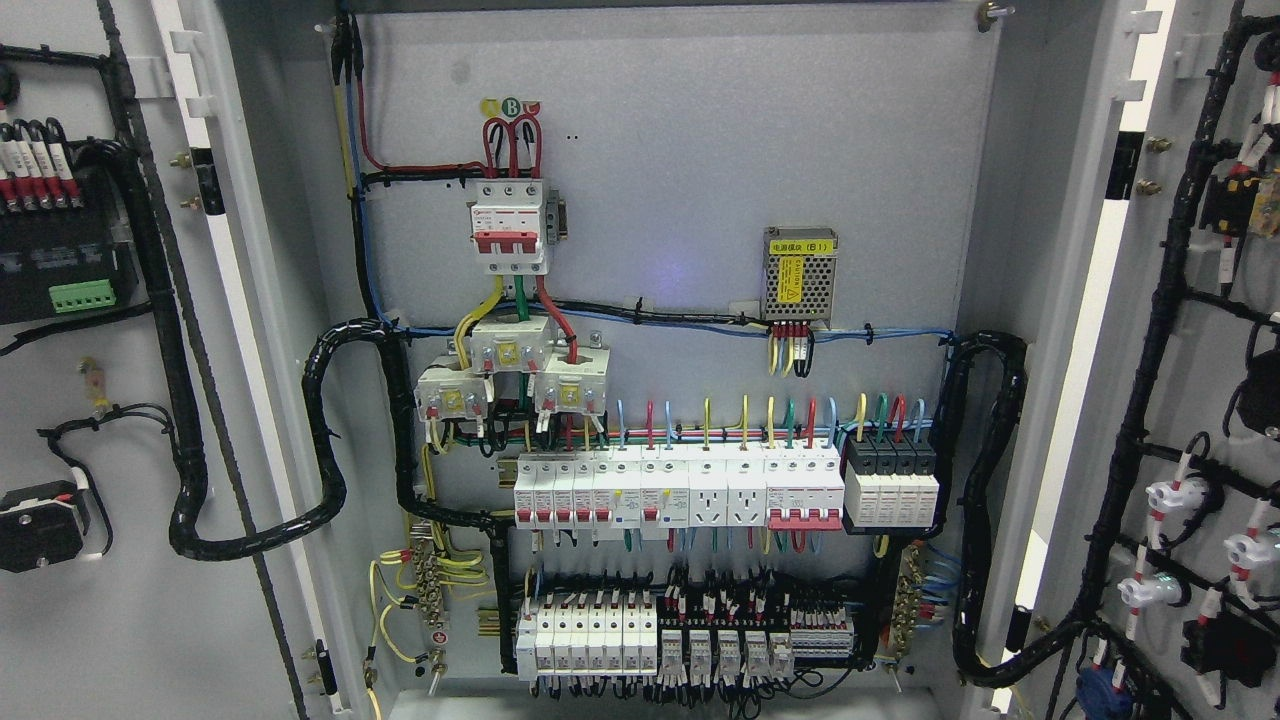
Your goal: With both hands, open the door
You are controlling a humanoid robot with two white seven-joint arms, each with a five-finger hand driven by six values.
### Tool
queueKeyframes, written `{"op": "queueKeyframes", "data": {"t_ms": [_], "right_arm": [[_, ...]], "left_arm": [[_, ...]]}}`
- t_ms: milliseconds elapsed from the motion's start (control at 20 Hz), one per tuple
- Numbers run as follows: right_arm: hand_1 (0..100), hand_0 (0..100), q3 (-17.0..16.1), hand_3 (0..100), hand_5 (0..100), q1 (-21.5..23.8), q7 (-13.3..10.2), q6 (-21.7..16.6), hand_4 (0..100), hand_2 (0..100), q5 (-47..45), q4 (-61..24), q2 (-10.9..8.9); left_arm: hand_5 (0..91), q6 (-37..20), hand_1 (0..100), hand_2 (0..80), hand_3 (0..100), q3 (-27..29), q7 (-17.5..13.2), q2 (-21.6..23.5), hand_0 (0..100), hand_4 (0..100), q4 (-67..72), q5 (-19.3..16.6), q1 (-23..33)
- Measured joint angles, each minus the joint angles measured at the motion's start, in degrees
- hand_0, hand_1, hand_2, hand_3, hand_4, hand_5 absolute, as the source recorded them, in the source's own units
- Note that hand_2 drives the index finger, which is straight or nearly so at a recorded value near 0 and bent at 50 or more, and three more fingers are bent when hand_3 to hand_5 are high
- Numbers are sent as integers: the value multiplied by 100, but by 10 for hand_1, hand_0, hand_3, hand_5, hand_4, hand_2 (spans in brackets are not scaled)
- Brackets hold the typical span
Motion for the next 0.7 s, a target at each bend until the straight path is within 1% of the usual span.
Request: {"op": "queueKeyframes", "data": {"t_ms": [50,100,200,250,351,551,701], "right_arm": [[0,0,-60,0,0,-54,-37,181,0,0,2,111,46],[0,0,-120,0,0,-111,-177,415,0,0,5,219,88],[0,0,-222,0,0,-238,-535,764,0,0,10,414,168],[0,0,-266,0,0,-307,-762,926,0,0,13,500,202],[0,0,-343,0,0,-445,-1102,1146,0,0,66,668,261],[0,0,-466,0,0,-679,-1441,1529,0,0,462,934,351],[0,0,-531,0,0,-800,-1619,1692,0,0,815,1082,409]], "left_arm": [[0,16,0,0,0,6,-14,-6,0,30,54,-4,-11],[0,31,0,0,0,11,-18,-11,0,30,107,-9,-23],[0,44,0,0,0,19,7,-20,0,30,188,-19,-39],[0,49,0,0,0,24,22,-23,0,30,225,-24,-45],[0,53,0,0,0,30,45,-30,0,30,287,-29,-56],[0,64,0,0,0,39,66,-40,0,30,375,-35,-69],[0,59,0,0,0,44,87,-45,0,30,423,-25,-84]]}}
